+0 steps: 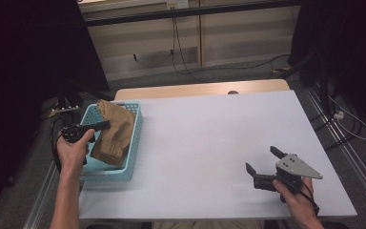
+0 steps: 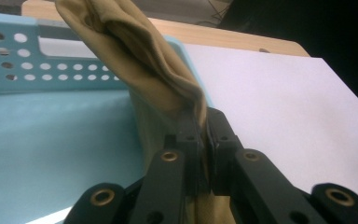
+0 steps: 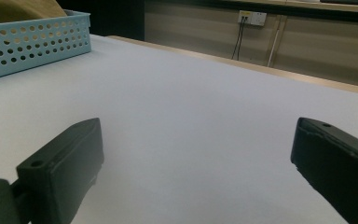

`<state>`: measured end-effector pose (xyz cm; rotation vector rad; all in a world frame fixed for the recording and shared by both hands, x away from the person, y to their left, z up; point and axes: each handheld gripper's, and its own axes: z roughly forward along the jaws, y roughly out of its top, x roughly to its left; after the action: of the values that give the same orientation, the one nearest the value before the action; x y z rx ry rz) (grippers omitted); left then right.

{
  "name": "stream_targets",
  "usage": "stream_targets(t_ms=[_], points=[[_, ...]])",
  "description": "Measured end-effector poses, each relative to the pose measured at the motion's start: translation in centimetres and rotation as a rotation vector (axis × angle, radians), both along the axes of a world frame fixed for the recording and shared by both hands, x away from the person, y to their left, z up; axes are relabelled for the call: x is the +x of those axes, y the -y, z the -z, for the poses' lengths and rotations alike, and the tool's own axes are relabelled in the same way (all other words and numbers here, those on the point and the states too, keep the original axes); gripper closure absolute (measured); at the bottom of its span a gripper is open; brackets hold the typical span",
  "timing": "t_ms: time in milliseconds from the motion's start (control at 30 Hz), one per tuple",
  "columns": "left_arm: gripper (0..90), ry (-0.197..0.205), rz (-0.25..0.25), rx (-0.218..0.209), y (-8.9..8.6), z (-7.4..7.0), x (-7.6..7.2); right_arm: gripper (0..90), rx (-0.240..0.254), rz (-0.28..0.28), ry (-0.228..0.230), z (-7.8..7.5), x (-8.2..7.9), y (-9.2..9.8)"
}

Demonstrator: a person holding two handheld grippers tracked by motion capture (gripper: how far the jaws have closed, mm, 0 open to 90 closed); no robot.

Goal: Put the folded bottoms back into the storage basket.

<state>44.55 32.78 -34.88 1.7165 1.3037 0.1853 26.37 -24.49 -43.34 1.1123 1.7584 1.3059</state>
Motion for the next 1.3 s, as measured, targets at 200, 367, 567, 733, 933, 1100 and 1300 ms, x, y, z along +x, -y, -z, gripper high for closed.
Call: stream_targets(t_ms=[200,367,567,733,933,1100,1300], points=[[86.1,-0.012,-0.011,0.009,-0.4,0.7,0.3,2.1,-0.001,0.0,0.0,0.0,0.0,0.0],[86.0,-0.011,-0.012,0.022,-0.3,0.7,0.3,2.1,-0.002,-0.001,0.0,0.0,0.0,0.0],[86.0,-0.016,-0.025,0.041,-0.2,0.9,0.4,2.1,-0.002,0.001,0.0,0.0,0.0,0.0],[85.9,-0.021,-0.024,0.047,-0.2,1.1,0.5,2.1,-0.004,-0.001,0.002,0.0,0.0,0.0],[85.8,-0.035,-0.054,0.072,-0.6,1.7,0.7,2.1,-0.006,-0.002,0.0,0.0,0.0,0.0],[85.8,-0.042,-0.067,0.096,-0.9,2.0,0.9,2.1,-0.005,0.001,0.0,0.0,0.1,0.0],[85.7,-0.046,-0.078,0.112,-1.1,2.4,1.0,2.1,-0.008,-0.002,-0.001,0.1,0.1,-0.1]])
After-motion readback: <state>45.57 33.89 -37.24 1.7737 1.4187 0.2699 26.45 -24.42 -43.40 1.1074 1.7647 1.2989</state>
